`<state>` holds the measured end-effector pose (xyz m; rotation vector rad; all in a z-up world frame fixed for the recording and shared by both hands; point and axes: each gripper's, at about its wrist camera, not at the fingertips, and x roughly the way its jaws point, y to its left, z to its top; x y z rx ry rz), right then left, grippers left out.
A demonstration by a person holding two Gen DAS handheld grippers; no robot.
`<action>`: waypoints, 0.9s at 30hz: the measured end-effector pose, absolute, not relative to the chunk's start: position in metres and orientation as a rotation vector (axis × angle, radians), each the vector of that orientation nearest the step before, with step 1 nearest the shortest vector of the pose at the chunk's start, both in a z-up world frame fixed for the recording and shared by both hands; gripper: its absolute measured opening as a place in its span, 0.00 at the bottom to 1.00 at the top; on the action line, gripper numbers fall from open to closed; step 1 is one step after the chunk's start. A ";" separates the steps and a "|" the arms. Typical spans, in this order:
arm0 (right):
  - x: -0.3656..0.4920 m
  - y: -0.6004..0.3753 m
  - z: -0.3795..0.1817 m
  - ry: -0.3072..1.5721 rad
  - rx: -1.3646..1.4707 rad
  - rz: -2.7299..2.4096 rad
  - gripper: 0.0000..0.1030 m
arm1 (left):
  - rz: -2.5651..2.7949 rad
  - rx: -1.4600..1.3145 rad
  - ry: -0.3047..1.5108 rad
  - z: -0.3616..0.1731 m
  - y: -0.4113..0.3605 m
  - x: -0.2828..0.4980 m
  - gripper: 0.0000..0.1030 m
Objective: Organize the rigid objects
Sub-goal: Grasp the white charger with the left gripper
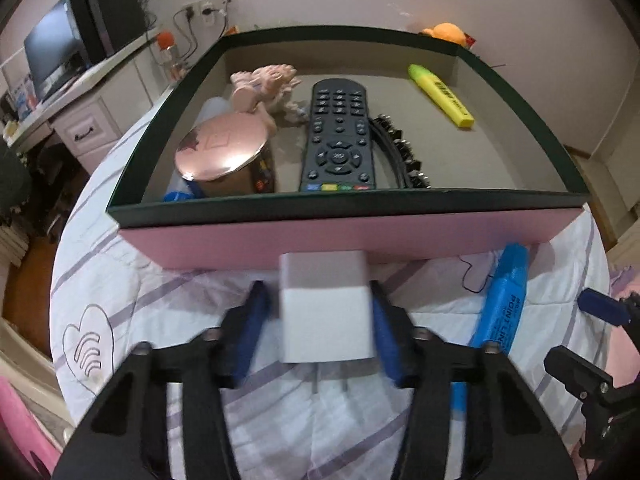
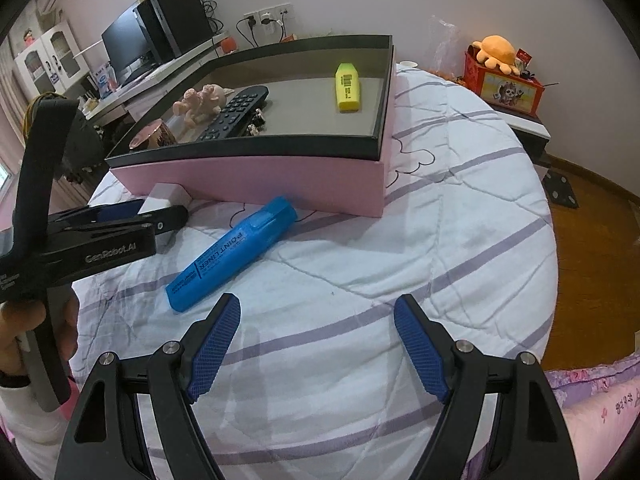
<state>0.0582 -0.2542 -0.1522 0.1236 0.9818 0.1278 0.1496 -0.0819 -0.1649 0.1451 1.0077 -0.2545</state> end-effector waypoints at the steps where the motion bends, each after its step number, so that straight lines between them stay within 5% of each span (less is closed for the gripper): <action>1: 0.059 -0.254 -0.152 0.982 0.123 0.129 0.78 | -0.260 0.134 1.003 -0.163 -0.081 0.148 0.40; 27: 0.053 -0.283 -0.142 0.930 0.173 0.150 0.78 | -0.421 0.113 0.837 -0.075 -0.111 0.117 0.39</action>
